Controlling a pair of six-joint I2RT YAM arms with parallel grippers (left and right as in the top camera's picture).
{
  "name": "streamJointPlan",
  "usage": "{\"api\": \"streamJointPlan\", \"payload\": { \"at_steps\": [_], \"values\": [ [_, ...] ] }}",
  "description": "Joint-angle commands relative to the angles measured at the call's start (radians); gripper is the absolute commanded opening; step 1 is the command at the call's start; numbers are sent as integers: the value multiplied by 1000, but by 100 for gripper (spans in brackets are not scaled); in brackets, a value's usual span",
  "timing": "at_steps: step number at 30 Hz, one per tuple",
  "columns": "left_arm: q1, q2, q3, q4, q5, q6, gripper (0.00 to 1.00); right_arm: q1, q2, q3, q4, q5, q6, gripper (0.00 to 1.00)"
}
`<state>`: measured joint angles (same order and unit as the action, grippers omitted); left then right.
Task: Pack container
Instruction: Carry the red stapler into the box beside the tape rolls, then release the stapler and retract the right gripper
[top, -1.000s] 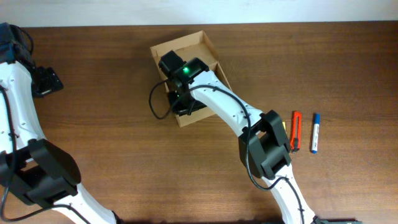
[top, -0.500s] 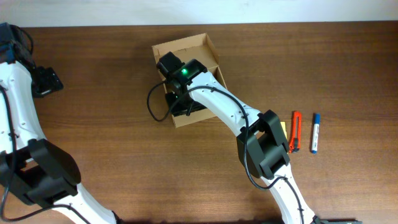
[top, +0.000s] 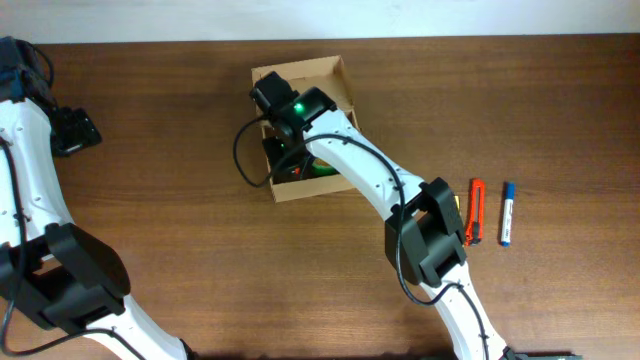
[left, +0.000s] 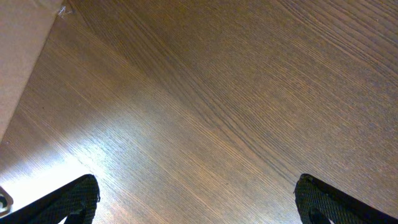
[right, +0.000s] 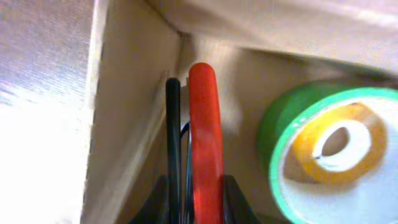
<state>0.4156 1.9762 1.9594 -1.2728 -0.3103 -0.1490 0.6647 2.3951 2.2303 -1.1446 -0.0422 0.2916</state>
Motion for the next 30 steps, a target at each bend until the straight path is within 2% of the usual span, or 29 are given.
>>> {"api": "streamJointPlan", "payload": {
  "at_steps": [1,8,15,16,17,20,22,23,26,30],
  "values": [
    [6,-7,-3,2,0,16,100,-19,0,39,-7,14,0,4],
    [6,-7,-3,2,0,16,100,-11,1,32,-26,28,-22,5],
    [6,-7,-3,2,0,16,100,96,55,-19,-14,25,-23,6],
    [6,-7,-3,2,0,16,100,101,55,-19,-6,28,-23,12],
    [6,-7,-3,2,0,16,100,99,55,-19,0,29,-26,25],
    [6,-7,-3,2,0,16,100,80,55,-19,-4,32,-26,30],
    [6,-7,-3,2,0,16,100,58,55,-19,-3,32,-26,38],
    [6,-7,-3,2,0,16,100,46,55,-19,-3,32,-26,48],
    [6,-7,-3,2,0,16,100,29,55,-19,-1,32,-34,52],
    [6,-7,-3,2,0,16,100,28,54,-11,8,31,-79,52]
  ]
}}
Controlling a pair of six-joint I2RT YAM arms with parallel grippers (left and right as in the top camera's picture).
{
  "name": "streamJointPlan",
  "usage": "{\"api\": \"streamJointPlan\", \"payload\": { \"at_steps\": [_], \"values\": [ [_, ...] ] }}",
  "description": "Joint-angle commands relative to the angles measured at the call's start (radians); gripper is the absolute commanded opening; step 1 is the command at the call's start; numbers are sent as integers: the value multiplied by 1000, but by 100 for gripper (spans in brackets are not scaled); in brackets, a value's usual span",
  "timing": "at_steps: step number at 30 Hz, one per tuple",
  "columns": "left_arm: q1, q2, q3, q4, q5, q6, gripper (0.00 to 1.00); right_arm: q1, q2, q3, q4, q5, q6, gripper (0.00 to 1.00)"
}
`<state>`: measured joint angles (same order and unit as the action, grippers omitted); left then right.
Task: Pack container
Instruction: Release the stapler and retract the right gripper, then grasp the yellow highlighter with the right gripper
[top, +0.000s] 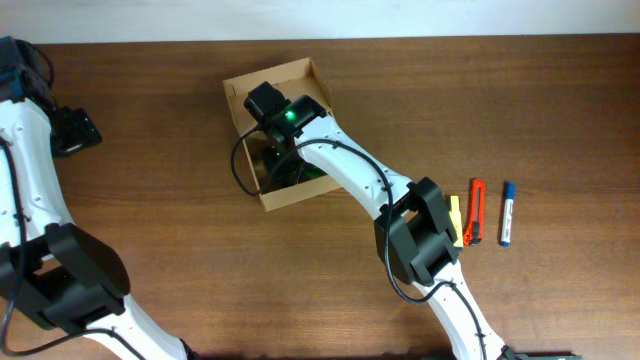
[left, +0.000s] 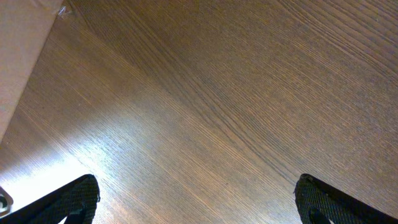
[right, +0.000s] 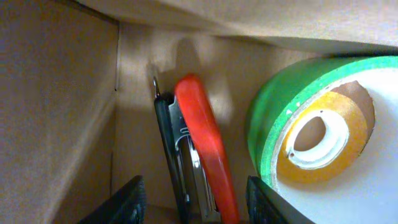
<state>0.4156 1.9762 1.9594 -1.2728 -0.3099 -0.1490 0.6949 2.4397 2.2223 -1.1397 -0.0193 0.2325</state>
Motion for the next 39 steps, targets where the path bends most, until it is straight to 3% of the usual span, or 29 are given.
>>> {"api": "streamJointPlan", "payload": {
  "at_steps": [1,3,4,6,7,10,14,19,21,26,30,33,34,39],
  "values": [
    [6,-7,-3,2,0,16,100,-2,9,11,3,8,-27,52],
    [6,-7,-3,2,0,16,100,-2,9,47,3,10,-46,51],
    [6,-7,-3,2,0,16,100,-2,9,71,3,11,-46,46],
    [6,-7,-3,2,0,16,100,-2,9,114,2,13,-46,20],
    [6,-7,-3,2,0,16,100,-2,9,135,1,13,-46,12],
    [6,-7,-3,2,0,16,100,-2,9,185,-24,16,-46,4],
    [6,-7,-3,2,0,16,100,-10,-7,317,-152,214,-72,4],
    [6,-7,-3,2,0,16,100,-177,-228,259,-209,230,-82,4],
    [6,-7,-3,2,0,16,100,-302,-375,107,-196,230,-82,4],
    [6,-7,-3,2,0,16,100,-639,-818,-481,-60,125,-83,4],
    [6,-7,-3,2,0,16,100,-693,-1036,-827,-128,108,-68,4],
    [6,-7,-3,2,0,16,100,-688,-1031,-974,-57,53,-15,29],
    [6,-7,-3,2,0,16,100,-688,-1023,-1023,-23,41,-15,43],
    [6,-7,-3,2,0,16,100,-687,-916,-1156,129,-19,-15,47]
  ]
}}
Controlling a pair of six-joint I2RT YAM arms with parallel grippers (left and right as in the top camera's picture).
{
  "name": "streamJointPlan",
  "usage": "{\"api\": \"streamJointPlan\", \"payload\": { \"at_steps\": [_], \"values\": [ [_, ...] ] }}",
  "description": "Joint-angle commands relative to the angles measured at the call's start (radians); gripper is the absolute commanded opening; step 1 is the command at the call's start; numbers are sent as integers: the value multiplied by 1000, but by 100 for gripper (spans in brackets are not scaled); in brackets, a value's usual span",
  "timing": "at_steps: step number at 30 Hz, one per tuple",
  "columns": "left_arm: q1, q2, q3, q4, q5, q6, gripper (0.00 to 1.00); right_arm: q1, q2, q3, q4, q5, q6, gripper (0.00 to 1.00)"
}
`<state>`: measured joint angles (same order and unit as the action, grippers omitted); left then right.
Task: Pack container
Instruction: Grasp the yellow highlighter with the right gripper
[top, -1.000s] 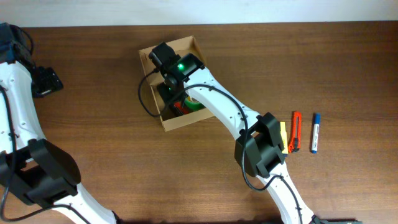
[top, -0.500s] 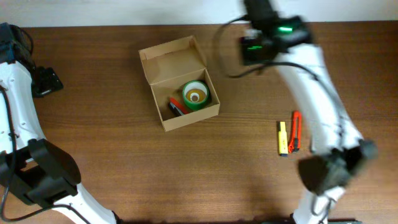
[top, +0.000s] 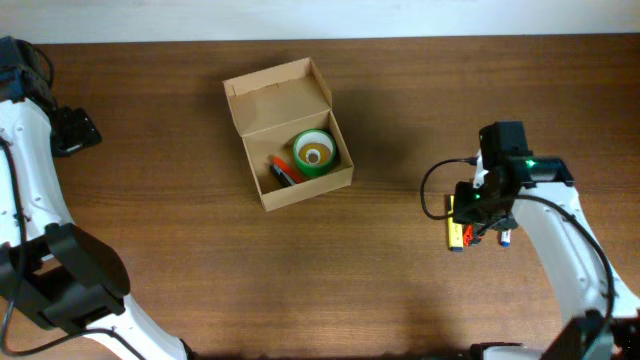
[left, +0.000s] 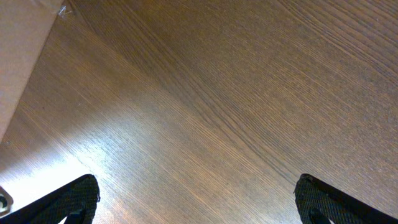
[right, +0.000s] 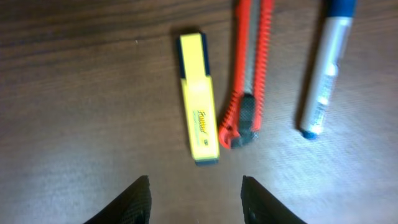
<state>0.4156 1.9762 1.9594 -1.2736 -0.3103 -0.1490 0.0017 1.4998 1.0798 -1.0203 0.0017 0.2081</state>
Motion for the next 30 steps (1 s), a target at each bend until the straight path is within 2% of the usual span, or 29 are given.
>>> {"api": "streamJointPlan", "payload": {
  "at_steps": [1,7,20,26,27,30],
  "values": [
    [6,-7,-3,2,0,16,100,5,84,-14,43,-60,10,47],
    [6,-7,-3,2,0,16,100,3,275,-14,150,-42,4,47],
    [6,-7,-3,2,0,16,100,-50,282,-14,172,-13,-90,49],
    [6,-7,-3,2,0,16,100,-48,353,-15,165,-33,-93,47],
    [6,-7,-3,2,0,16,100,-48,358,-15,167,-33,-93,40],
    [6,-7,-3,2,0,16,100,-48,359,-15,173,-32,-79,4]
  ]
}}
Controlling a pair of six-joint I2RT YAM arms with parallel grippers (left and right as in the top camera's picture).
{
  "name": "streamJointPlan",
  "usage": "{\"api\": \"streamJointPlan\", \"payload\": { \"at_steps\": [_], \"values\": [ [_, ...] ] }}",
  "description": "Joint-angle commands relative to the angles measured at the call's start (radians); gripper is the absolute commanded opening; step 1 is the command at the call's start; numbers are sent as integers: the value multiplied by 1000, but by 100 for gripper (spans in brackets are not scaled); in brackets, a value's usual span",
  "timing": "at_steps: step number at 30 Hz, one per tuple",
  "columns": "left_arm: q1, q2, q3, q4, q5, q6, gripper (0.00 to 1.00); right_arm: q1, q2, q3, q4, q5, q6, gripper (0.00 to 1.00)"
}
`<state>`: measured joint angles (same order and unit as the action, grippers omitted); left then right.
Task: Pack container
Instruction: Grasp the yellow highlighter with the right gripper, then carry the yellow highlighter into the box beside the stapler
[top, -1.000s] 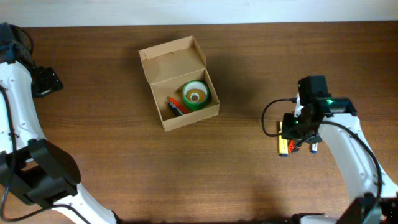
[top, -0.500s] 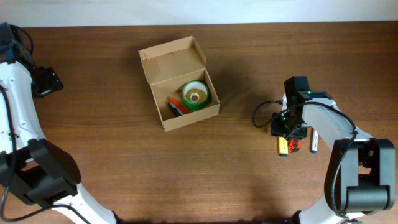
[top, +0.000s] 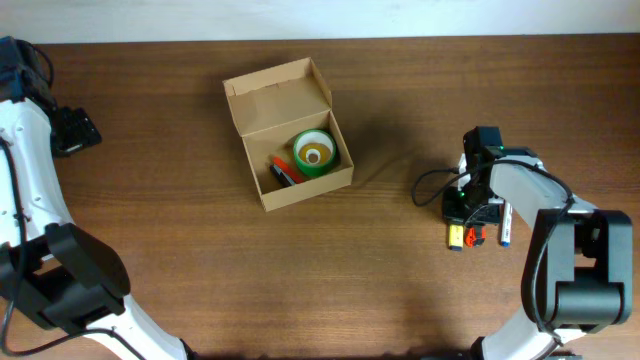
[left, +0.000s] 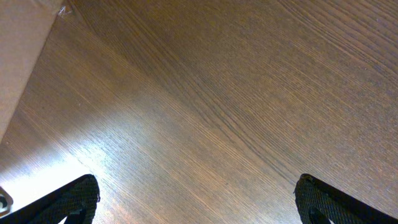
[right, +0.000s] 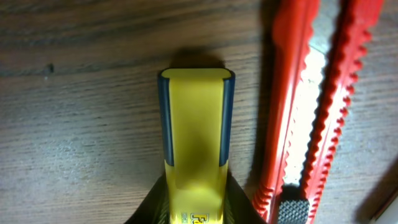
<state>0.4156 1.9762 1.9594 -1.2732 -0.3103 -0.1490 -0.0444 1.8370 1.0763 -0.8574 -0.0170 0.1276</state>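
An open cardboard box (top: 262, 100) sits at mid-table, holding a green tape roll (top: 315, 152) and a red stapler (top: 283, 170). At the right lie a yellow highlighter (right: 196, 124), a red utility knife (right: 311, 118) and a blue marker (top: 503, 225), side by side. My right gripper (right: 196, 202) is down at the table, shut on the yellow highlighter, with a finger pressed on each side of it. Far left, my left gripper (left: 198, 202) hangs open over bare wood.
The box flap (top: 275, 88) stands open at the back. The utility knife lies right next to the held highlighter. A pale surface (left: 18, 56) shows at the left edge of the left wrist view.
My right gripper was open above the highlighter, knife and marker. Now it is low at the table and shut on the yellow highlighter. The left arm has not moved.
My right gripper was inside the box, shut on the red stapler. Then it was open with the stapler lying beside the tape, and the box sat further left. Later it hung open over the pens at the right, and now it grips the highlighter.
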Motion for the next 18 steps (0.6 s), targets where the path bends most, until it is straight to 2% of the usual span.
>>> {"api": "streamJointPlan", "payload": {
  "at_steps": [1,4,6,11,15,18],
  "values": [
    [6,-7,-3,2,0,16,100,-2,21,-11,11,-14,5,4],
    [6,-7,-3,2,0,16,100,-2,21,23,16,-46,11,4],
    [6,-7,-3,2,0,16,100,-2,20,142,-35,-66,23,4],
    [6,-7,-3,2,0,16,100,17,20,623,-248,-66,13,4],
    [6,-7,-3,2,0,16,100,132,21,995,-248,-60,8,4],
    [6,-7,-3,2,0,16,100,275,23,1077,-177,-58,64,4]
  ]
}}
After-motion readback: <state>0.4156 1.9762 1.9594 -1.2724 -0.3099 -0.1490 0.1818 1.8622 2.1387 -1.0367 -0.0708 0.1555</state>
